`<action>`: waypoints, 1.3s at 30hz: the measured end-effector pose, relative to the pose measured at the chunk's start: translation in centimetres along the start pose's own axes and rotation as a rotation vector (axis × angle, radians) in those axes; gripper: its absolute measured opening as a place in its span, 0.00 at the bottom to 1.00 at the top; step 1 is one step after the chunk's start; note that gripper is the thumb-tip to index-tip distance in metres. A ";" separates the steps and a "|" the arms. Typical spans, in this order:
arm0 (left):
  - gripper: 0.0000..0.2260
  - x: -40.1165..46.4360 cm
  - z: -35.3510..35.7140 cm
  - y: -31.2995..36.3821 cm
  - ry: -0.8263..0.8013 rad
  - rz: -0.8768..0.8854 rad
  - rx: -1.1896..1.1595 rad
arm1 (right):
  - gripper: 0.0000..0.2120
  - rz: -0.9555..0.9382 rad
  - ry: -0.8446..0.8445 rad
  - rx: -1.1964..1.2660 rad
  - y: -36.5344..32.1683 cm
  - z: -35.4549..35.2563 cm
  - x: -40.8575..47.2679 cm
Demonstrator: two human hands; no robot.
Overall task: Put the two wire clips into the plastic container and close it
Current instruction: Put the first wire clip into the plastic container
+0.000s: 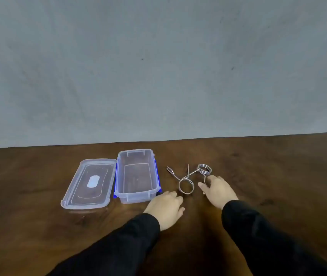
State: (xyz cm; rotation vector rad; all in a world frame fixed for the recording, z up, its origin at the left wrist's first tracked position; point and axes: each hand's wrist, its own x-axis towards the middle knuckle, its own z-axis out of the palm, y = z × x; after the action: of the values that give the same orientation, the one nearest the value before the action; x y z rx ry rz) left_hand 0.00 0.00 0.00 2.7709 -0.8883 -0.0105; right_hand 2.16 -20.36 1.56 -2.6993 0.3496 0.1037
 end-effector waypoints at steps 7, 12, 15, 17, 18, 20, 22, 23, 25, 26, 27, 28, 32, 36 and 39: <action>0.13 -1.5 2.8 -1.5 0.163 0.101 0.005 | 0.33 -0.149 0.029 -0.047 -4.1 2.2 0.2; 0.14 -2.4 3.2 -2.0 0.215 0.079 -0.064 | 0.35 -0.176 -0.007 -0.169 -5.5 3.4 0.7; 0.13 -2.6 3.1 -2.0 0.232 0.095 -0.050 | 0.27 -0.182 0.008 -0.174 -5.7 3.9 0.8; 0.13 -2.8 3.2 -2.1 0.248 0.111 -0.054 | 0.23 -0.144 -0.003 -0.126 -5.8 4.0 1.0; 0.13 -3.0 3.1 -2.1 0.253 0.123 -0.061 | 0.21 -0.124 -0.021 -0.094 -5.9 4.0 1.1; 0.12 -3.6 2.9 -2.2 0.256 0.150 -0.081 | 0.18 -0.091 -0.041 -0.003 -6.0 3.8 1.2; 0.11 -4.5 2.3 -2.6 0.273 0.171 -0.094 | 0.15 -0.068 -0.009 0.094 -6.1 3.6 1.2; 0.10 -5.1 1.7 -2.8 0.293 0.176 -0.104 | 0.15 -0.066 0.024 0.135 -6.1 3.4 1.2; 0.10 -6.1 0.4 -3.6 0.353 0.157 -0.115 | 0.15 -0.084 0.091 0.214 -6.4 3.0 1.0; 0.10 -6.6 -0.4 -4.1 0.388 0.135 -0.113 | 0.15 -0.099 0.111 0.254 -6.7 2.7 1.0; 0.10 -7.0 -1.2 -4.7 0.425 0.110 -0.111 | 0.14 -0.112 0.122 0.291 -7.2 2.3 0.9; 0.10 -7.4 -1.9 -5.5 0.464 0.079 -0.102 | 0.13 -0.128 0.123 0.324 -7.8 2.0 0.9; 0.14 -8.8 -3.6 -9.3 0.620 -0.169 -0.112 | 0.11 -0.268 0.108 0.455 -11.1 1.1 0.7; 0.15 -9.7 -2.9 -12.5 0.624 -0.570 -0.225 | 0.14 -0.408 0.041 0.481 -15.1 1.7 0.0; 0.21 -10.3 -1.1 -13.6 0.541 -0.634 -0.239 | 0.16 -0.441 -0.057 0.391 -17.8 3.1 -0.3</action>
State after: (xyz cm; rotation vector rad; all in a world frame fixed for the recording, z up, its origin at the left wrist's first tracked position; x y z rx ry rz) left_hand -0.55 16.96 -2.55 2.5014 0.1228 0.4636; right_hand 6.44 -3.32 5.76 -2.3143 -0.2258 -0.0161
